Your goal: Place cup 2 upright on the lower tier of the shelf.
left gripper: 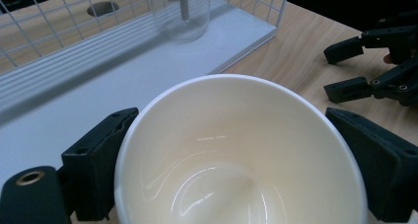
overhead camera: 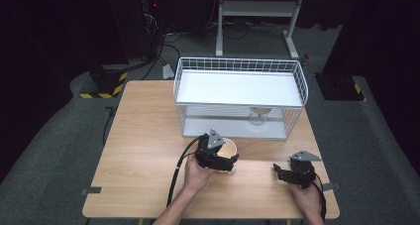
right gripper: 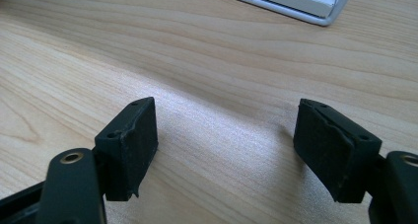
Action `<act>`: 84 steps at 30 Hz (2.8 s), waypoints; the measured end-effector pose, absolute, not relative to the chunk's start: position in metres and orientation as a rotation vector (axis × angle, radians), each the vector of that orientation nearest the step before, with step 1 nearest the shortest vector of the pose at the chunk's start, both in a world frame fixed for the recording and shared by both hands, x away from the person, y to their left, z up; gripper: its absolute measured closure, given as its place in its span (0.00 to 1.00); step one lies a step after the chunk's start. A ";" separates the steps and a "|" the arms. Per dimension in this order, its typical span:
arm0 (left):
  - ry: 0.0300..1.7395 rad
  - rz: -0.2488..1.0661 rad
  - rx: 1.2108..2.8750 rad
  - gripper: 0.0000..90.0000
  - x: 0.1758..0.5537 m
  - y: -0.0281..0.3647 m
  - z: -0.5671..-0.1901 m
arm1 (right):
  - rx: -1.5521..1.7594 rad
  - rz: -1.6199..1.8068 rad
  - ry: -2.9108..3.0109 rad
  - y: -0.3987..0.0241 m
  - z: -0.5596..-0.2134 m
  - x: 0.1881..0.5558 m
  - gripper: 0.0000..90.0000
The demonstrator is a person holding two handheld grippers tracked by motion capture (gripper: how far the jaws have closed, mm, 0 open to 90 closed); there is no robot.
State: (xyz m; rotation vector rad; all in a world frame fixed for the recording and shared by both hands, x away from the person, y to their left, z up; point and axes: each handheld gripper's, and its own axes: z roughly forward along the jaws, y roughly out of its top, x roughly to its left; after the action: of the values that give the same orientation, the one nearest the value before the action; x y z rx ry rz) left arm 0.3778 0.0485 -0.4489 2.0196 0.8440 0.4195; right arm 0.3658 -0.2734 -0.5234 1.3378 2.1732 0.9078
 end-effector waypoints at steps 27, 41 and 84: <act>0.982 0.488 1.959 0.11 0.434 0.046 -0.442 | 1.343 0.910 2.171 -0.273 -0.523 0.366 0.27; 1.071 0.564 1.917 0.11 0.453 0.047 -0.453 | 1.342 0.910 2.172 -0.273 -0.523 0.366 0.27; 1.091 0.661 1.782 0.11 0.470 0.046 -0.474 | 1.340 0.910 2.172 -0.273 -0.523 0.366 0.27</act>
State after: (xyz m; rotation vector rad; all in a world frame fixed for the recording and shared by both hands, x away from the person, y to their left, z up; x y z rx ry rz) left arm 0.4699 0.0456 -0.4741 1.7819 1.0906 0.6615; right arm 0.3657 -0.2733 -0.5234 1.3403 2.1719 0.9095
